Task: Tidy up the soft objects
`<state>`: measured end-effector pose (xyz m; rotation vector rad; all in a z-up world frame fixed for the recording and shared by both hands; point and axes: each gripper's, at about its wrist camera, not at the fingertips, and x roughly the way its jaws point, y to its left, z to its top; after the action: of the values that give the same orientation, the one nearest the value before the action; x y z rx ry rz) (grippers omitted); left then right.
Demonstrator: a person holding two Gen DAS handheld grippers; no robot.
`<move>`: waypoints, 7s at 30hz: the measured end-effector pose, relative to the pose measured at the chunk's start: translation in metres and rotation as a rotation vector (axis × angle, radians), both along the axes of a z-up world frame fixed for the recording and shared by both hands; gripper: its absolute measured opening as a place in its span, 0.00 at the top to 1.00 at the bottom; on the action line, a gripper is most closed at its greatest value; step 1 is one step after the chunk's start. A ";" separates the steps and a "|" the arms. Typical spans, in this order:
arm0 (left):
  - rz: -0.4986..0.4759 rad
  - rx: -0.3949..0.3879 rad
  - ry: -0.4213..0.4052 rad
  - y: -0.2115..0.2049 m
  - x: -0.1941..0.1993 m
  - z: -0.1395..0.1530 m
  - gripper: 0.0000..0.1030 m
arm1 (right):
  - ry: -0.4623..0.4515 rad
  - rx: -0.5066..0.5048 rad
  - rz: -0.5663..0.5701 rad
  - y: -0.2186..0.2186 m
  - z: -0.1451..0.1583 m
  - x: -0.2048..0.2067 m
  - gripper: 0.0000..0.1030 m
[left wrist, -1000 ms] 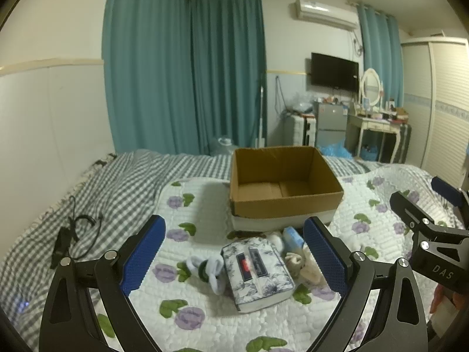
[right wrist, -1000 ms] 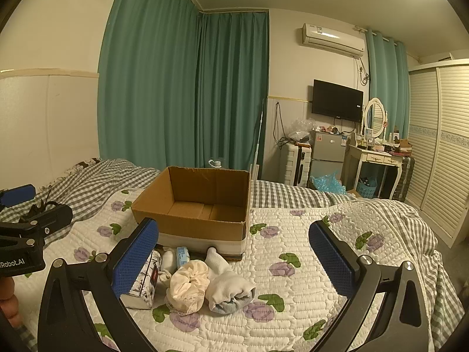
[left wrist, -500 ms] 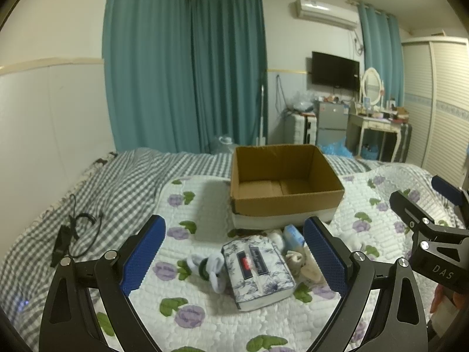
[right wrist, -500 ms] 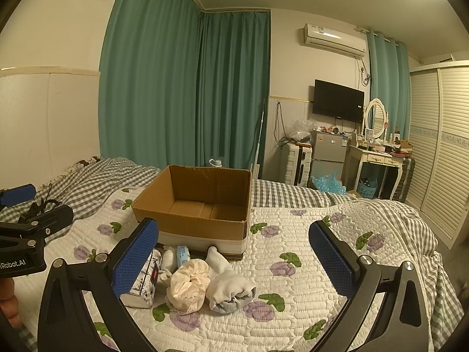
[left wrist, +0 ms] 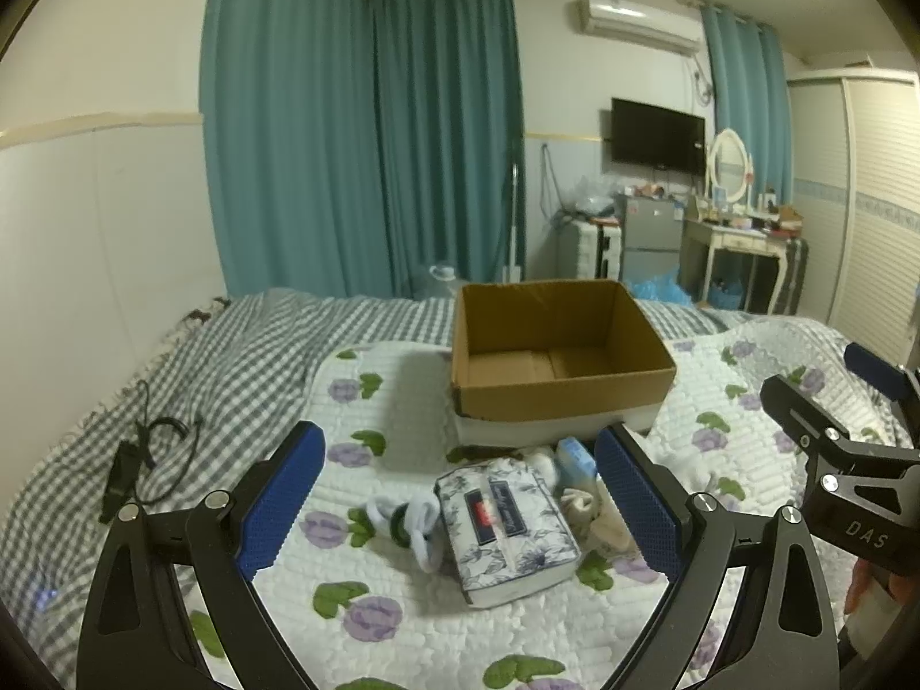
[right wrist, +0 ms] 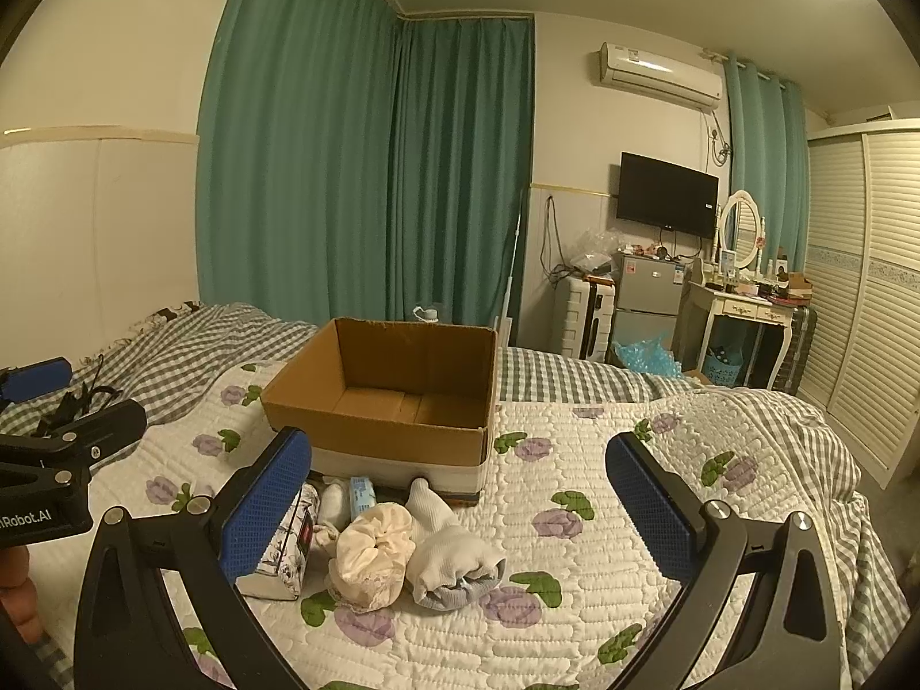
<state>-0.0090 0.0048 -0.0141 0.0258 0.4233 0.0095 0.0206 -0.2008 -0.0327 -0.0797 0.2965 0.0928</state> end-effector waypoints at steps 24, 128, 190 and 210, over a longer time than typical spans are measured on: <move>0.002 -0.001 0.005 -0.001 0.003 0.008 0.06 | 0.003 0.000 0.005 0.002 -0.001 0.004 0.00; -0.268 0.029 0.064 -0.012 0.175 0.030 0.24 | 0.207 0.051 0.195 0.033 0.037 0.189 0.75; -0.073 0.013 0.351 0.080 0.113 -0.102 0.10 | 0.487 0.020 0.211 0.080 -0.090 0.126 0.42; -0.171 -0.023 0.538 0.075 0.124 -0.147 0.55 | 0.511 -0.008 0.109 0.066 -0.123 0.149 0.86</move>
<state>0.1151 0.0801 -0.1611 0.0424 0.9577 -0.1746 0.1700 -0.1351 -0.1561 -0.0793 0.8030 0.2210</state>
